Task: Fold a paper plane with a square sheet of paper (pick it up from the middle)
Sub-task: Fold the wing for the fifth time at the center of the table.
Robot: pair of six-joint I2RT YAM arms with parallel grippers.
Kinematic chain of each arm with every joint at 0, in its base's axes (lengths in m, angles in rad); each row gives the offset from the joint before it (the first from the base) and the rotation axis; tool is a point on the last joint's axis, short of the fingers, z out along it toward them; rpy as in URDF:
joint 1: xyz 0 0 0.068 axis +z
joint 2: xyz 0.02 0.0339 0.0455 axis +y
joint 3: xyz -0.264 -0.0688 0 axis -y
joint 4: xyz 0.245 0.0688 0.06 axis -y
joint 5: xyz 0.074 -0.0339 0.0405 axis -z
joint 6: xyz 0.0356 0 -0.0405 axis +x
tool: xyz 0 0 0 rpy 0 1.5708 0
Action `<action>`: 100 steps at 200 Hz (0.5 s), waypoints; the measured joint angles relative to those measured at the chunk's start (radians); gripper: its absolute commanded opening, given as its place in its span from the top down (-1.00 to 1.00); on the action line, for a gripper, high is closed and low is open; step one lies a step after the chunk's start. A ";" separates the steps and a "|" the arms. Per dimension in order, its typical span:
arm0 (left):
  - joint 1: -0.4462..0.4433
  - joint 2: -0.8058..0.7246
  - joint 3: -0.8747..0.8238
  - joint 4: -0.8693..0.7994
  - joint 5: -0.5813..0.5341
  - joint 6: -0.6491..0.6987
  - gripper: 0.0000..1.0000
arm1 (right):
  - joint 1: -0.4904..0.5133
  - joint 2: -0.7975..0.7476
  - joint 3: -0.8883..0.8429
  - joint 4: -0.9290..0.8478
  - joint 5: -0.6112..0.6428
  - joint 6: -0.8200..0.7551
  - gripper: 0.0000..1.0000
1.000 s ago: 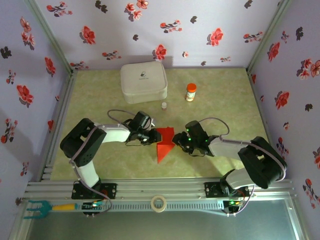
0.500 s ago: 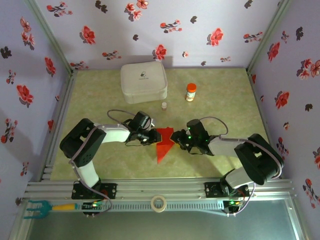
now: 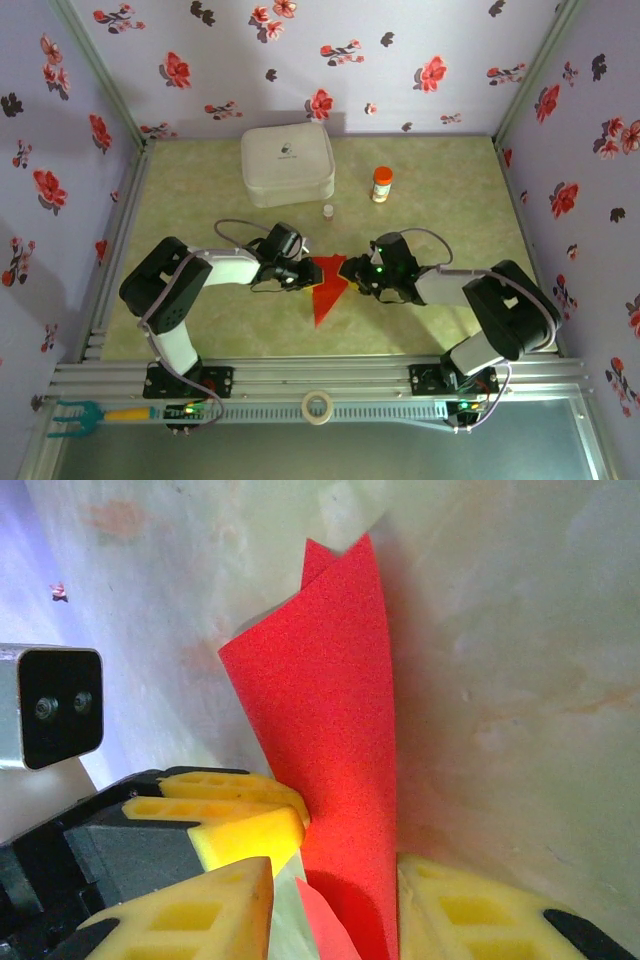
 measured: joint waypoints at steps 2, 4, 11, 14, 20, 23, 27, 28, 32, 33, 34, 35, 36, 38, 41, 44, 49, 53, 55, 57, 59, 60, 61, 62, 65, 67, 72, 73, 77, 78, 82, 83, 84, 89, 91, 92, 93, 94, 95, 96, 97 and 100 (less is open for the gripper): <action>0.000 0.000 0.000 0.000 0.000 0.000 0.59 | -0.001 0.002 0.002 0.000 -0.001 -0.003 0.28; 0.000 0.000 0.000 0.000 0.000 0.000 0.59 | -0.002 0.004 0.004 0.000 -0.003 -0.003 0.28; 0.000 0.000 0.000 0.000 0.000 0.000 0.59 | -0.005 0.011 0.010 0.000 -0.011 -0.011 0.28; 0.000 0.000 0.000 0.000 0.000 0.000 0.59 | -0.005 0.014 0.013 0.000 -0.013 -0.014 0.28; 0.000 0.000 0.000 0.000 0.000 0.000 0.59 | -0.007 0.021 0.018 0.000 -0.019 -0.021 0.28; 0.000 0.000 0.000 0.000 0.000 0.000 0.59 | -0.009 0.026 0.022 0.000 -0.022 -0.023 0.28; 0.000 0.000 0.000 0.000 0.000 0.000 0.59 | -0.010 0.030 0.024 0.000 -0.026 -0.027 0.28; 0.000 0.000 0.000 0.000 0.000 0.000 0.59 | -0.011 0.031 0.025 0.000 -0.027 -0.027 0.28; 0.000 0.000 0.000 0.000 0.000 0.000 0.59 | -0.012 0.035 0.028 0.000 -0.030 -0.029 0.28; 0.000 0.000 0.000 0.000 0.000 0.000 0.60 | -0.012 0.036 0.029 0.000 -0.031 -0.029 0.28; 0.000 0.000 0.000 0.000 0.000 0.000 0.59 | -0.013 0.037 0.029 0.000 -0.031 -0.030 0.29; 0.000 0.000 0.000 0.000 0.000 0.000 0.59 | -0.013 0.038 0.029 0.000 -0.031 -0.030 0.29; 0.000 0.000 0.000 0.000 0.000 0.000 0.59 | -0.013 0.039 0.030 0.000 -0.032 -0.031 0.29; 0.000 0.000 0.000 0.000 0.000 0.000 0.59 | -0.014 0.041 0.031 0.000 -0.035 -0.034 0.29; 0.000 0.000 0.000 0.000 0.000 0.000 0.59 | -0.016 0.043 0.032 0.000 -0.037 -0.037 0.29; 0.000 0.000 0.000 -0.001 0.000 0.000 0.59 | -0.017 0.045 0.033 0.000 -0.040 -0.039 0.29; 0.000 0.000 0.000 -0.001 0.000 0.000 0.59 | -0.019 0.048 0.035 -0.001 -0.045 -0.044 0.29; 0.000 0.000 0.000 -0.001 0.000 0.000 0.59 | -0.021 0.051 0.038 -0.002 -0.049 -0.048 0.29; 0.000 0.000 0.000 -0.001 0.000 0.000 0.59 | -0.021 0.052 0.040 -0.003 -0.050 -0.050 0.29; 0.000 0.000 0.000 -0.001 0.000 0.000 0.59 | -0.023 0.054 0.042 -0.005 -0.051 -0.053 0.29; 0.000 0.000 0.000 -0.001 0.000 0.000 0.59 | -0.023 0.056 0.043 -0.007 -0.053 -0.054 0.29; 0.000 0.000 0.000 -0.001 0.000 0.000 0.59 | -0.024 0.057 0.045 -0.009 -0.054 -0.055 0.29; 0.000 0.000 0.000 -0.001 0.000 0.000 0.59 | -0.024 0.058 0.046 -0.009 -0.054 -0.055 0.30; 0.000 0.000 0.000 -0.001 0.000 0.000 0.59 | -0.024 0.058 0.047 -0.009 -0.054 -0.056 0.30; 0.000 0.000 0.000 -0.001 0.000 0.000 0.59 | -0.025 0.061 0.050 -0.011 -0.056 -0.060 0.31; 0.000 0.000 0.000 -0.001 0.000 0.000 0.59 | -0.026 0.063 0.053 -0.012 -0.057 -0.062 0.31; 0.000 0.000 0.000 -0.001 0.000 0.000 0.59 | -0.027 0.067 0.060 -0.016 -0.061 -0.068 0.32; 0.000 0.000 0.000 -0.001 0.000 0.000 0.59 | -0.028 0.068 0.061 -0.017 -0.061 -0.068 0.33; 0.000 0.000 0.000 -0.001 0.000 0.000 0.59 | -0.029 0.072 0.066 -0.019 -0.065 -0.074 0.33; 0.000 0.000 0.000 -0.001 0.000 0.000 0.59 | -0.030 0.072 0.066 -0.020 -0.066 -0.074 0.33; 0.000 0.000 0.000 -0.001 0.000 0.000 0.59 | -0.031 0.076 0.071 -0.022 -0.069 -0.079 0.34; 0.000 0.000 0.000 -0.001 0.000 0.000 0.59 | -0.031 0.077 0.072 -0.023 -0.071 -0.080 0.34; 0.000 0.000 0.000 -0.001 0.000 0.000 0.59 | -0.032 0.079 0.074 -0.023 -0.072 -0.082 0.35; 0.000 0.000 0.000 -0.001 0.000 0.000 0.59 | -0.032 0.084 0.079 -0.025 -0.076 -0.085 0.37; 0.000 0.000 0.000 -0.001 0.000 0.000 0.59 | -0.032 0.086 0.081 -0.026 -0.078 -0.089 0.38; 0.000 0.000 0.000 -0.001 0.000 0.000 0.59 | -0.032 0.087 0.082 -0.027 -0.079 -0.090 0.39; 0.000 0.000 0.000 -0.001 0.000 0.000 0.59 | -0.032 0.089 0.083 -0.027 -0.079 -0.089 0.39; 0.000 0.000 0.000 -0.001 0.000 0.000 0.59 | -0.032 0.090 0.084 -0.028 -0.079 -0.090 0.39; 0.000 0.000 0.000 -0.001 0.000 0.000 0.59 | -0.032 0.091 0.085 -0.029 -0.080 -0.090 0.39; 0.000 0.000 0.000 -0.001 0.000 0.000 0.59 | -0.032 0.092 0.086 -0.030 -0.080 -0.093 0.40; 0.000 0.000 0.000 -0.001 0.000 0.000 0.59 | -0.032 0.093 0.087 -0.030 -0.081 -0.095 0.40; 0.000 0.000 0.000 -0.001 0.000 0.000 0.59 | -0.033 0.097 0.090 -0.032 -0.084 -0.098 0.42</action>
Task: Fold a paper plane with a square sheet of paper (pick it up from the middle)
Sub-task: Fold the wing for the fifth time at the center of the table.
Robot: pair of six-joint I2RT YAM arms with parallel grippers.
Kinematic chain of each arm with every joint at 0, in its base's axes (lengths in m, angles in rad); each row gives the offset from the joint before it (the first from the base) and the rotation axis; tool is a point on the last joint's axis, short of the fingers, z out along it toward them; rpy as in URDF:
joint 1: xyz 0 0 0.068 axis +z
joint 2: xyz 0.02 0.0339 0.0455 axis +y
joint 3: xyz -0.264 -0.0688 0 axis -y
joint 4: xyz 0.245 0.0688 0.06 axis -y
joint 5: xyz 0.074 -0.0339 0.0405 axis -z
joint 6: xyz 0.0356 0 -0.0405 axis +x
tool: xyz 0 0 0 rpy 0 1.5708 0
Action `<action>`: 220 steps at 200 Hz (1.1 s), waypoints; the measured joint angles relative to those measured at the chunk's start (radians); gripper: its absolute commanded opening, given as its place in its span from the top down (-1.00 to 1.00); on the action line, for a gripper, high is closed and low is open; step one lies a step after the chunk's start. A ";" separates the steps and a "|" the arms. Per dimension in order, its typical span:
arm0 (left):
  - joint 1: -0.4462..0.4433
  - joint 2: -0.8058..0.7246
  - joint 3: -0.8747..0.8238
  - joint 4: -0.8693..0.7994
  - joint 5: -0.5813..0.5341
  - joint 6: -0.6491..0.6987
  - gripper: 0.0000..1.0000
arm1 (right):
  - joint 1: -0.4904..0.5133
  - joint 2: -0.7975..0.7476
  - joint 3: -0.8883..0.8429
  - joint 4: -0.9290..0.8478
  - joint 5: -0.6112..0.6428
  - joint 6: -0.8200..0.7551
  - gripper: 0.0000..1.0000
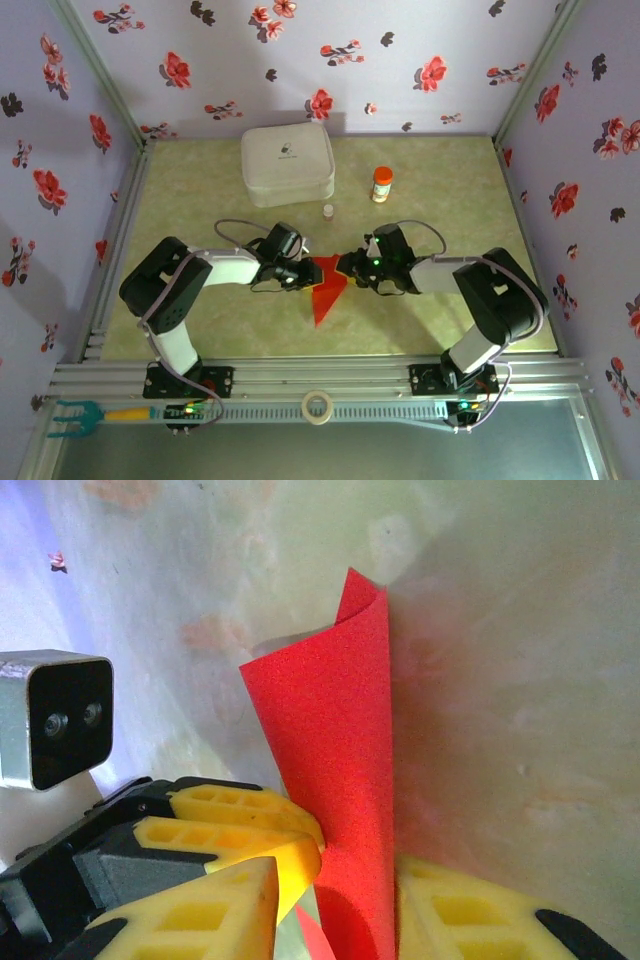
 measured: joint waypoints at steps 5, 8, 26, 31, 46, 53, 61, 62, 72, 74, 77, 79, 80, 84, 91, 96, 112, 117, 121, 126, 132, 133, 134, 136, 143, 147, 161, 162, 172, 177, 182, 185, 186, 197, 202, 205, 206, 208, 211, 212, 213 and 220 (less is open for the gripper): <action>0.000 0.000 0.000 0.000 0.000 0.000 0.59 | -0.001 0.006 0.005 -0.005 -0.004 -0.008 0.45; 0.000 0.000 0.000 0.000 0.000 0.000 0.59 | -0.001 0.010 0.008 -0.008 -0.007 -0.009 0.47; 0.000 0.000 0.000 0.000 0.000 0.000 0.59 | -0.006 0.028 0.023 -0.030 -0.021 -0.032 0.51; 0.000 0.000 0.000 0.000 0.000 0.000 0.58 | -0.007 0.032 0.027 -0.036 -0.022 -0.036 0.53; 0.000 -0.001 0.000 -0.001 0.000 0.000 0.57 | -0.011 0.041 0.042 -0.056 -0.031 -0.052 0.59; 0.000 -0.002 0.000 -0.003 0.000 0.000 0.56 | -0.013 0.041 0.048 -0.067 -0.034 -0.060 0.61; 0.000 -0.003 0.000 -0.005 0.000 0.000 0.55 | -0.014 0.041 0.056 -0.079 -0.036 -0.069 0.65; 0.000 -0.004 0.000 -0.005 0.000 0.000 0.55 | -0.014 0.041 0.056 -0.080 -0.036 -0.070 0.66; 0.000 -0.005 0.000 -0.009 0.000 0.001 0.54 | -0.015 0.042 0.066 -0.094 -0.039 -0.085 0.73; 0.000 -0.006 0.000 -0.010 0.001 0.000 0.54 | -0.016 0.042 0.068 -0.097 -0.040 -0.084 0.75; 0.000 -0.006 0.000 -0.011 0.001 0.001 0.53 | -0.016 0.043 0.070 -0.099 -0.041 -0.089 0.76; 0.000 -0.007 0.000 -0.011 0.001 0.001 0.53 | -0.017 0.044 0.071 -0.100 -0.042 -0.092 0.77; 0.000 -0.007 0.000 -0.011 0.001 0.001 0.52 | -0.018 0.045 0.071 -0.101 -0.043 -0.091 0.78; 0.000 -0.008 0.000 -0.012 0.001 0.001 0.51 | -0.019 0.047 0.074 -0.103 -0.043 -0.096 0.79; 0.000 -0.009 0.000 -0.015 0.003 0.002 0.50 | -0.022 0.051 0.077 -0.105 -0.044 -0.100 0.82; 0.000 -0.011 0.000 -0.018 0.003 0.002 0.48 | -0.024 0.055 0.077 -0.107 -0.045 -0.101 0.83; 0.000 -0.024 0.000 -0.033 0.003 0.004 0.40 | -0.024 0.060 0.077 -0.120 -0.047 -0.107 0.87; 0.000 -0.029 0.000 -0.037 0.003 0.005 0.38 | -0.024 0.060 0.077 -0.122 -0.047 -0.107 0.89; 0.000 -0.034 0.000 -0.040 0.003 0.004 0.37 | -0.024 0.059 0.077 -0.123 -0.047 -0.107 0.90; 0.000 -0.041 0.000 -0.044 0.003 0.005 0.36 | -0.024 0.059 0.077 -0.122 -0.047 -0.107 0.91; 0.000 -0.052 0.000 -0.048 0.003 0.005 0.33 | -0.024 0.059 0.077 -0.122 -0.047 -0.106 0.92; 0.000 -0.053 0.000 -0.048 0.003 0.005 0.33 | -0.024 0.059 0.077 -0.122 -0.047 -0.106 0.92; 0.000 -0.055 0.000 -0.049 0.003 0.005 0.33 | -0.024 0.059 0.077 -0.122 -0.047 -0.107 0.92; 0.000 -0.058 0.000 -0.050 0.003 0.005 0.32 | -0.024 0.059 0.077 -0.122 -0.047 -0.106 0.93; 0.000 -0.073 0.000 -0.052 0.003 0.005 0.28 | -0.024 0.059 0.076 -0.120 -0.047 -0.106 0.93; 0.000 -0.082 0.000 -0.053 0.003 0.005 0.26 | -0.024 0.059 0.075 -0.116 -0.047 -0.103 0.93; 0.000 -0.114 0.000 -0.056 -0.002 0.005 0.25 | -0.024 0.057 0.062 -0.095 -0.045 -0.090 0.96; 0.000 -0.116 0.000 -0.056 -0.002 0.006 0.25 | -0.024 0.057 0.061 -0.094 -0.045 -0.090 0.97; 0.000 -0.143 -0.001 -0.056 -0.006 0.007 0.26 | -0.024 0.049 0.039 -0.075 -0.038 -0.069 0.97; 0.000 -0.157 -0.002 -0.057 -0.012 0.007 0.28 | -0.024 0.043 0.026 -0.065 -0.034 -0.058 0.97; 0.000 -0.172 -0.003 -0.056 -0.016 0.008 0.30 | -0.024 0.035 0.010 -0.053 -0.027 -0.045 0.97; 0.000 -0.181 -0.004 -0.056 -0.018 0.007 0.31 | -0.024 0.031 0.001 -0.046 -0.023 -0.033 0.97; 0.000 -0.183 -0.005 -0.056 -0.018 0.008 0.32 | -0.024 0.030 -0.002 -0.043 -0.021 -0.031 0.97; 0.000 -0.210 -0.011 -0.055 -0.025 0.007 0.36 | -0.024 0.011 -0.036 -0.014 -0.005 0.002 0.97; 0.000 -0.218 -0.013 -0.056 -0.027 0.007 0.38 | -0.024 0.004 -0.050 -0.002 0.006 0.019 0.96; 0.000 -0.221 -0.014 -0.056 -0.028 0.007 0.40 | -0.024 -0.002 -0.060 0.005 0.011 0.029 0.96; 0.000 -0.222 -0.015 -0.056 -0.028 0.007 0.40 | -0.024 -0.003 -0.061 0.007 0.013 0.031 0.96; 0.000 -0.223 -0.016 -0.056 -0.028 0.007 0.41 | -0.024 -0.006 -0.067 0.011 0.018 0.038 0.96; 0.000 -0.224 -0.016 -0.056 -0.028 0.007 0.42 | -0.024 -0.010 -0.074 0.017 0.021 0.045 0.96; 0.000 -0.224 -0.016 -0.056 -0.027 0.007 0.43 | -0.024 -0.013 -0.077 0.019 0.024 0.051 0.96; 0.000 -0.224 -0.016 -0.056 -0.027 0.007 0.43 | -0.024 -0.014 -0.079 0.021 0.026 0.053 0.96; 0.000 -0.221 -0.017 -0.056 -0.027 0.007 0.46 | -0.023 -0.024 -0.094 0.035 0.041 0.074 0.96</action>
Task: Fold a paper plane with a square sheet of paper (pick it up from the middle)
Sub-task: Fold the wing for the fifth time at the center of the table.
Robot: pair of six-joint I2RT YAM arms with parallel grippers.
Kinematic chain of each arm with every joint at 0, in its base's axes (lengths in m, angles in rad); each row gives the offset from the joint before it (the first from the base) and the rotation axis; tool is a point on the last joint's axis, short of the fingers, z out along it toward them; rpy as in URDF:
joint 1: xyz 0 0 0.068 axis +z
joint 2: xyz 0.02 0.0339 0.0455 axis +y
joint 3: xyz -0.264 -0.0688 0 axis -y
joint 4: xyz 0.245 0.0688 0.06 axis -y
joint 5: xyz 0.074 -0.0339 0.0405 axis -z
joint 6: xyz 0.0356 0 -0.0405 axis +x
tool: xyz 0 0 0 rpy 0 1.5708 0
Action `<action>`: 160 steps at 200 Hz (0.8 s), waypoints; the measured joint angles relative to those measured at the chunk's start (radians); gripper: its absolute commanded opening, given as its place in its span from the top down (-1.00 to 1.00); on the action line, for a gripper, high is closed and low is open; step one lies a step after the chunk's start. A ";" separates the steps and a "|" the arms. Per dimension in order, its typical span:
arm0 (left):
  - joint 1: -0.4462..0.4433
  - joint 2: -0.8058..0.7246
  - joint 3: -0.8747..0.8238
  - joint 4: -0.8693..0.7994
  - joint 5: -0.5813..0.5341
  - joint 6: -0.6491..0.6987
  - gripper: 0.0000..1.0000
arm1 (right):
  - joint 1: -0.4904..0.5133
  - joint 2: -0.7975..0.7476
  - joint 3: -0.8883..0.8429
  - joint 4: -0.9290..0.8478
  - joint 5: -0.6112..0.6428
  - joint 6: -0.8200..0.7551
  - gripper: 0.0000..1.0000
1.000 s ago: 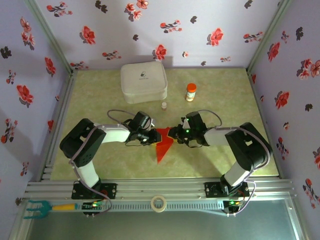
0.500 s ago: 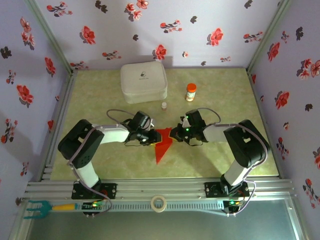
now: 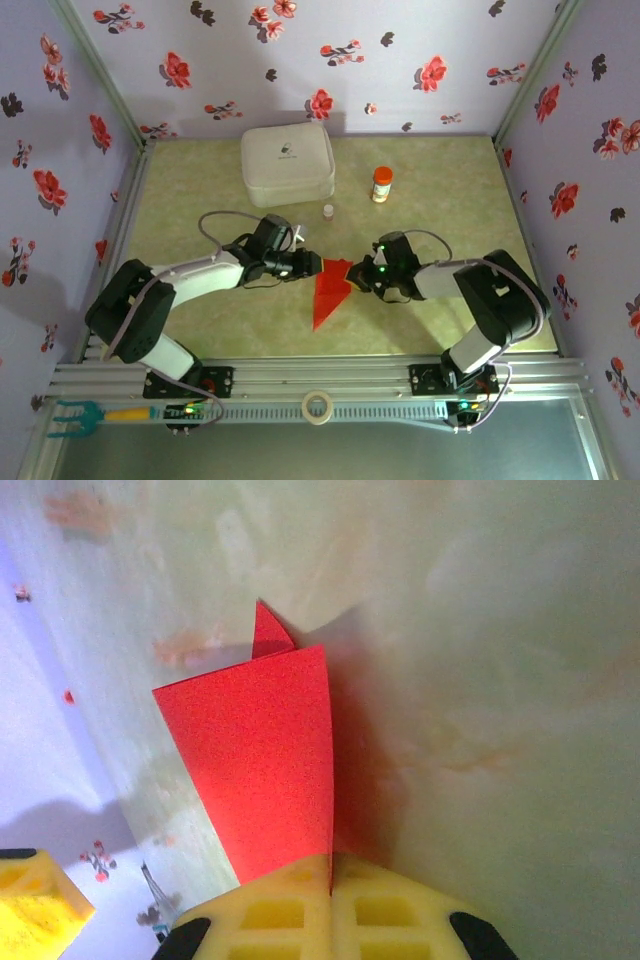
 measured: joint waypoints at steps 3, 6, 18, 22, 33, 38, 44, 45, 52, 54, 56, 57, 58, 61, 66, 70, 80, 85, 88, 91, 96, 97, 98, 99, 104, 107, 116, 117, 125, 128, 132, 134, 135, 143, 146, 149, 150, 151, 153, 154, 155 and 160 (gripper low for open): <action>0.000 0.001 0.000 0.000 0.000 0.000 0.47 | 0.001 -0.004 -0.006 0.006 0.005 0.007 0.96; 0.000 0.004 0.000 0.000 0.001 -0.002 0.48 | 0.002 -0.010 -0.011 0.011 0.011 0.016 0.96; 0.000 0.019 0.000 0.010 0.008 -0.008 0.51 | 0.007 -0.030 -0.033 0.027 0.038 0.046 0.94; 0.000 0.025 0.000 0.014 0.011 -0.009 0.51 | 0.010 -0.039 -0.040 0.032 0.050 0.056 0.94; -0.001 0.047 0.001 0.027 0.019 -0.015 0.52 | 0.016 -0.060 -0.057 0.040 0.070 0.079 0.93; -0.001 0.057 0.002 0.031 0.024 -0.016 0.53 | 0.018 -0.069 -0.064 0.042 0.079 0.087 0.93; -0.002 0.070 0.005 0.032 0.028 -0.018 0.54 | 0.020 -0.079 -0.072 0.047 0.087 0.097 0.93; -0.002 0.074 0.005 0.034 0.029 -0.019 0.54 | 0.021 -0.080 -0.073 0.048 0.088 0.098 0.93; -0.004 0.090 0.007 0.039 0.036 -0.021 0.55 | 0.024 -0.090 -0.080 0.050 0.098 0.106 0.93; -0.005 0.096 0.008 0.041 0.037 -0.023 0.55 | 0.025 -0.092 -0.082 0.051 0.100 0.110 0.93; -0.006 0.100 0.009 0.042 0.039 -0.023 0.55 | 0.025 -0.093 -0.083 0.053 0.101 0.112 0.93; -0.006 0.102 0.009 0.043 0.039 -0.023 0.56 | 0.025 -0.094 -0.084 0.054 0.102 0.113 0.93; -0.006 0.105 0.009 0.044 0.040 -0.024 0.56 | 0.026 -0.095 -0.085 0.054 0.102 0.113 0.93; -0.008 0.114 0.011 0.047 0.043 -0.026 0.57 | 0.027 -0.096 -0.086 0.056 0.102 0.114 0.93; -0.010 0.125 0.013 0.050 0.046 -0.029 0.58 | 0.029 -0.097 -0.087 0.057 0.105 0.118 0.92; -0.013 0.134 0.014 0.053 0.048 -0.030 0.59 | 0.030 -0.097 -0.088 0.059 0.106 0.121 0.92; -0.019 0.160 0.021 0.058 0.056 -0.033 0.58 | 0.035 -0.097 -0.089 0.061 0.108 0.126 0.90; -0.021 0.171 0.024 0.062 0.061 -0.034 0.59 | 0.036 -0.097 -0.090 0.064 0.109 0.128 0.90; -0.022 0.177 0.026 0.065 0.063 -0.034 0.60 | 0.038 -0.097 -0.090 0.064 0.109 0.129 0.89; -0.023 0.183 0.027 0.069 0.064 -0.034 0.60 | 0.038 -0.097 -0.090 0.064 0.109 0.129 0.89; -0.025 0.193 0.029 0.073 0.066 -0.034 0.61 | 0.039 -0.097 -0.090 0.065 0.109 0.129 0.88; -0.025 0.194 0.029 0.074 0.067 -0.034 0.61 | 0.039 -0.097 -0.090 0.065 0.109 0.129 0.88; -0.026 0.197 0.029 0.074 0.068 -0.035 0.61 | 0.039 -0.097 -0.090 0.066 0.109 0.129 0.88; -0.026 0.198 0.030 0.075 0.069 -0.035 0.61 | 0.039 -0.097 -0.090 0.066 0.109 0.129 0.88; -0.027 0.206 0.031 0.076 0.070 -0.035 0.62 | 0.040 -0.097 -0.090 0.068 0.108 0.129 0.86; -0.028 0.210 0.031 0.076 0.071 -0.037 0.63 | 0.040 -0.097 -0.090 0.070 0.108 0.129 0.85; -0.029 0.220 0.032 0.077 0.074 -0.038 0.65 | 0.040 -0.096 -0.090 0.077 0.105 0.129 0.81; -0.029 0.222 0.032 0.077 0.075 -0.038 0.65 | 0.040 -0.096 -0.090 0.078 0.105 0.129 0.81; -0.029 0.229 0.032 0.079 0.076 -0.039 0.66 | 0.040 -0.096 -0.090 0.083 0.103 0.128 0.79; -0.029 0.233 0.032 0.079 0.076 -0.039 0.67 | 0.040 -0.096 -0.090 0.084 0.101 0.128 0.78; -0.029 0.236 0.032 0.079 0.076 -0.039 0.67 | 0.040 -0.095 -0.090 0.087 0.100 0.128 0.77; -0.029 0.238 0.032 0.079 0.076 -0.039 0.67 | 0.040 -0.095 -0.090 0.087 0.099 0.128 0.76; -0.029 0.239 0.032 0.079 0.076 -0.039 0.67 | 0.040 -0.094 -0.090 0.087 0.099 0.128 0.76; -0.029 0.245 0.032 0.080 0.076 -0.040 0.67 | 0.040 -0.092 -0.090 0.087 0.094 0.127 0.73; -0.029 0.248 0.032 0.080 0.076 -0.041 0.68 | 0.040 -0.091 -0.090 0.087 0.092 0.127 0.72; -0.029 0.250 0.032 0.080 0.076 -0.041 0.67 | 0.040 -0.090 -0.090 0.087 0.089 0.127 0.72; -0.029 0.251 0.032 0.080 0.076 -0.041 0.67 | 0.040 -0.089 -0.090 0.087 0.088 0.126 0.71; -0.029 0.251 0.032 0.080 0.076 -0.041 0.67 | 0.040 -0.089 -0.090 0.087 0.088 0.126 0.71; -0.029 0.253 0.032 0.081 0.076 -0.041 0.67 | 0.040 -0.088 -0.089 0.087 0.087 0.126 0.71; -0.029 0.253 0.032 0.082 0.077 -0.041 0.67 | 0.040 -0.087 -0.089 0.087 0.085 0.125 0.71; -0.029 0.254 0.032 0.082 0.077 -0.041 0.67 | 0.040 -0.087 -0.089 0.087 0.084 0.124 0.71; -0.029 0.255 0.032 0.084 0.078 -0.041 0.67 | 0.040 -0.084 -0.088 0.087 0.080 0.123 0.70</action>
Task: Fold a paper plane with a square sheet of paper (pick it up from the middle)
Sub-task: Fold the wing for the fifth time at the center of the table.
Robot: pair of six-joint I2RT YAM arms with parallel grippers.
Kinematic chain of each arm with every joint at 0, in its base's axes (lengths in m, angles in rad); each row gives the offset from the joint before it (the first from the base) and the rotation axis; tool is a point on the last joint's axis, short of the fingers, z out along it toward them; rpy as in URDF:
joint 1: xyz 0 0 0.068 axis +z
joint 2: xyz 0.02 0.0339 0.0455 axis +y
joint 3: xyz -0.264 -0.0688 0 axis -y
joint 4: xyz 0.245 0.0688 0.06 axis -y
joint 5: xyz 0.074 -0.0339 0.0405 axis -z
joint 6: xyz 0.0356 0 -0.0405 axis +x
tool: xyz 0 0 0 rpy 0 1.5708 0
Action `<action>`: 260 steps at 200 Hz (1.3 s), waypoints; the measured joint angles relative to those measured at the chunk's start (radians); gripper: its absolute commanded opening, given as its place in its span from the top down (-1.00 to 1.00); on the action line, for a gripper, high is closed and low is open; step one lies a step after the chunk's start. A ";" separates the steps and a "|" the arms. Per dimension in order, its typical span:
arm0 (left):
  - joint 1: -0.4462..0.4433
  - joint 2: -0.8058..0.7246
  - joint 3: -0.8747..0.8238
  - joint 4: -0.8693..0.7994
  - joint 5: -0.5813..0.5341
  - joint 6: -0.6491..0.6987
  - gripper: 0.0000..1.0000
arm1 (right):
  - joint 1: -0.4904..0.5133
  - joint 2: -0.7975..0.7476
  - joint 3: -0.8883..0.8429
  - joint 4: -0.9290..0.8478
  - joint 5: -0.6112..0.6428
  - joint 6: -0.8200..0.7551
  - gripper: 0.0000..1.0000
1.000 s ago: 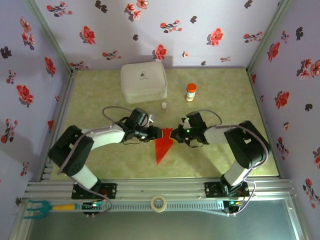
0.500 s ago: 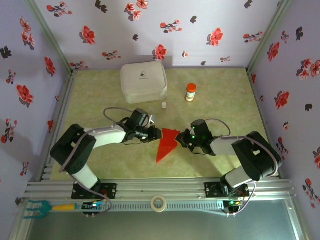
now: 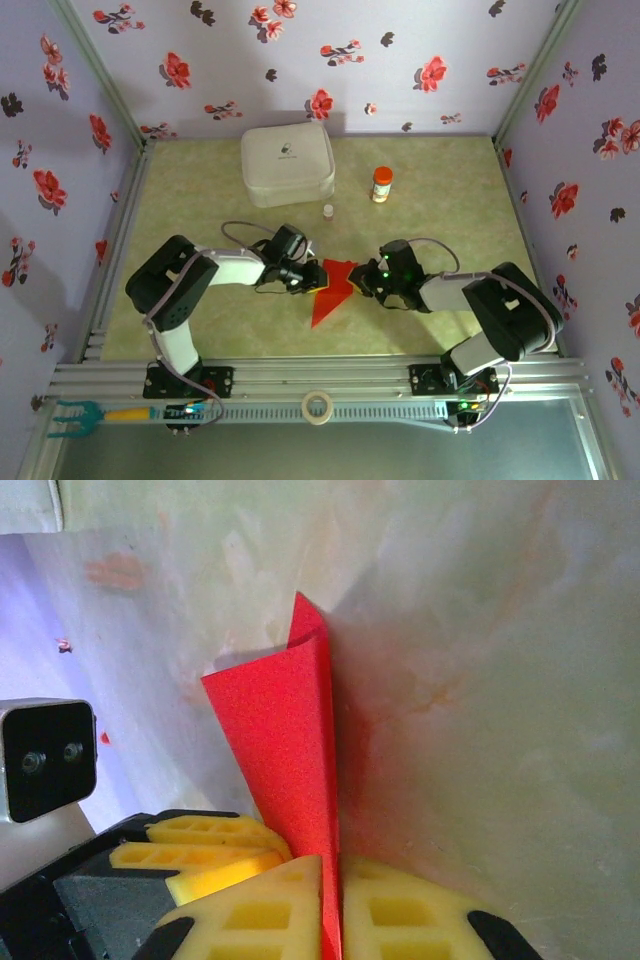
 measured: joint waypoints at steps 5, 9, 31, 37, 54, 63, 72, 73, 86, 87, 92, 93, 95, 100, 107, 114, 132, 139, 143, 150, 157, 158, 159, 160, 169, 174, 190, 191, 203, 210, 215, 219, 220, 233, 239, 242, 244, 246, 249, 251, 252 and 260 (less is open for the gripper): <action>0.000 0.001 0.000 0.002 0.001 0.000 0.67 | 0.000 0.003 0.001 0.000 -0.004 -0.003 0.70; 0.000 0.001 0.000 0.004 0.001 0.000 0.67 | 0.000 0.005 0.003 -0.002 -0.007 -0.005 0.70; 0.000 0.002 0.000 0.007 0.002 0.000 0.67 | 0.000 0.018 0.017 -0.005 -0.018 -0.022 0.77; 0.000 0.002 0.000 0.007 0.002 0.000 0.66 | 0.000 0.021 0.019 -0.005 -0.023 -0.026 0.81; 0.000 0.002 0.000 0.007 0.002 0.000 0.55 | 0.000 0.027 0.025 -0.005 -0.028 -0.036 0.87; 0.000 -0.003 0.000 0.009 0.001 0.000 0.42 | 0.000 0.027 0.025 -0.008 -0.028 -0.039 0.90; 0.000 -0.015 0.000 0.008 -0.004 0.005 0.35 | 0.000 0.027 0.025 -0.011 -0.028 -0.040 0.92; 0.000 -0.016 0.000 0.008 -0.005 0.006 0.34 | 0.000 0.027 0.025 -0.011 -0.028 -0.040 0.92; -0.002 -0.050 -0.001 -0.007 -0.026 0.013 0.17 | 0.000 0.027 0.025 -0.015 -0.028 -0.040 0.94; -0.002 -0.053 -0.001 -0.008 -0.027 0.014 0.17 | 0.000 0.027 0.025 -0.015 -0.028 -0.040 0.94; -0.003 -0.074 -0.002 -0.016 -0.039 0.017 0.15 | 0.000 0.027 0.025 -0.016 -0.028 -0.040 0.94; -0.003 -0.077 -0.002 -0.016 -0.041 0.019 0.14 | 0.000 0.027 0.025 -0.016 -0.028 -0.039 0.94; -0.003 -0.086 -0.003 -0.019 -0.048 0.018 0.14 | 0.000 0.027 0.025 -0.016 -0.028 -0.039 0.94; -0.005 -0.108 -0.003 -0.026 -0.059 0.027 0.11 | 0.000 0.027 0.025 -0.017 -0.027 -0.037 0.94; -0.011 -0.147 -0.004 -0.036 -0.084 0.044 0.08 | 0.000 0.027 0.025 -0.017 -0.027 -0.034 0.93; -0.024 -0.187 -0.005 -0.046 -0.116 0.068 0.07 | 0.000 0.026 0.025 -0.016 -0.024 -0.027 0.93; -0.093 -0.283 -0.015 -0.062 -0.217 0.141 0.05 | 0.000 0.026 0.025 -0.012 -0.020 -0.008 0.93; -0.133 -0.317 -0.025 -0.063 -0.262 0.171 0.05 | 0.000 0.026 0.025 -0.010 -0.019 -0.001 0.93; -0.156 -0.332 -0.032 -0.062 -0.286 0.187 0.05 | 0.000 0.026 0.025 -0.008 -0.017 0.006 0.93; -0.198 -0.357 -0.045 -0.063 -0.331 0.215 0.04 | 0.000 0.025 0.025 -0.008 -0.015 0.010 0.93; -0.239 -0.375 -0.058 -0.065 -0.376 0.242 0.04 | 0.000 0.024 0.025 -0.008 -0.013 0.014 0.93; -0.247 -0.378 -0.061 -0.065 -0.384 0.246 0.04 | 0.000 0.023 0.025 -0.008 -0.012 0.016 0.93; -0.251 -0.379 -0.062 -0.066 -0.388 0.248 0.04 | 0.000 0.023 0.025 -0.008 -0.013 0.016 0.93; -0.254 -0.380 -0.063 -0.066 -0.393 0.251 0.04 | 0.000 0.023 0.025 -0.008 -0.013 0.016 0.93; -0.302 -0.385 -0.072 -0.080 -0.449 0.281 0.04 | 0.000 0.021 0.025 -0.008 -0.009 0.018 0.93; -0.325 -0.383 -0.074 -0.090 -0.478 0.295 0.04 | 0.000 0.019 0.025 -0.008 -0.008 0.021 0.93; -0.383 -0.369 -0.074 -0.122 -0.568 0.328 0.01 | 0.000 0.016 0.025 -0.008 -0.005 0.027 0.92; -0.385 -0.368 -0.074 -0.123 -0.572 0.329 0.01 | 0.000 0.016 0.025 -0.008 -0.005 0.027 0.92; -0.423 -0.347 -0.069 -0.150 -0.636 0.349 -0.02 | 0.000 0.014 0.025 -0.008 -0.004 0.032 0.92; -0.445 -0.329 -0.060 -0.172 -0.671 0.358 -0.03 | 0.000 0.013 0.025 -0.009 -0.003 0.032 0.92; -0.460 -0.315 -0.052 -0.184 -0.692 0.367 -0.04 | 0.000 0.011 0.025 -0.010 -0.002 0.032 0.92; -0.470 -0.304 -0.045 -0.194 -0.707 0.371 -0.05 | 0.000 0.010 0.025 -0.011 -0.002 0.032 0.92; -0.472 -0.303 -0.043 -0.196 -0.710 0.372 -0.05 | 0.000 0.009 0.025 -0.011 -0.001 0.032 0.92; -0.505 -0.263 -0.013 -0.228 -0.752 0.389 -0.06 | 0.000 0.004 0.025 -0.015 -0.001 0.033 0.92; -0.517 -0.246 0.003 -0.245 -0.767 0.397 -0.06 | 0.000 0.002 0.026 -0.017 -0.001 0.033 0.92; -0.523 -0.235 0.014 -0.256 -0.777 0.401 -0.07 | 0.000 0.002 0.026 -0.018 -0.001 0.034 0.92; -0.527 -0.229 0.020 -0.263 -0.781 0.402 -0.07 | 0.000 0.002 0.027 -0.019 -0.001 0.034 0.92; -0.529 -0.225 0.025 -0.267 -0.785 0.403 -0.07 | 0.000 0.002 0.027 -0.019 -0.001 0.034 0.92; -0.535 -0.214 0.036 -0.277 -0.794 0.407 -0.08 | 0.000 0.002 0.028 -0.020 -0.001 0.034 0.92; -0.538 -0.208 0.043 -0.284 -0.799 0.407 -0.08 | 0.000 0.002 0.029 -0.021 -0.001 0.034 0.92; -0.539 -0.207 0.045 -0.286 -0.800 0.409 -0.08 | 0.000 0.002 0.029 -0.022 -0.001 0.034 0.92; -0.550 -0.184 0.071 -0.309 -0.819 0.414 -0.08 | 0.000 0.002 0.030 -0.024 -0.001 0.034 0.92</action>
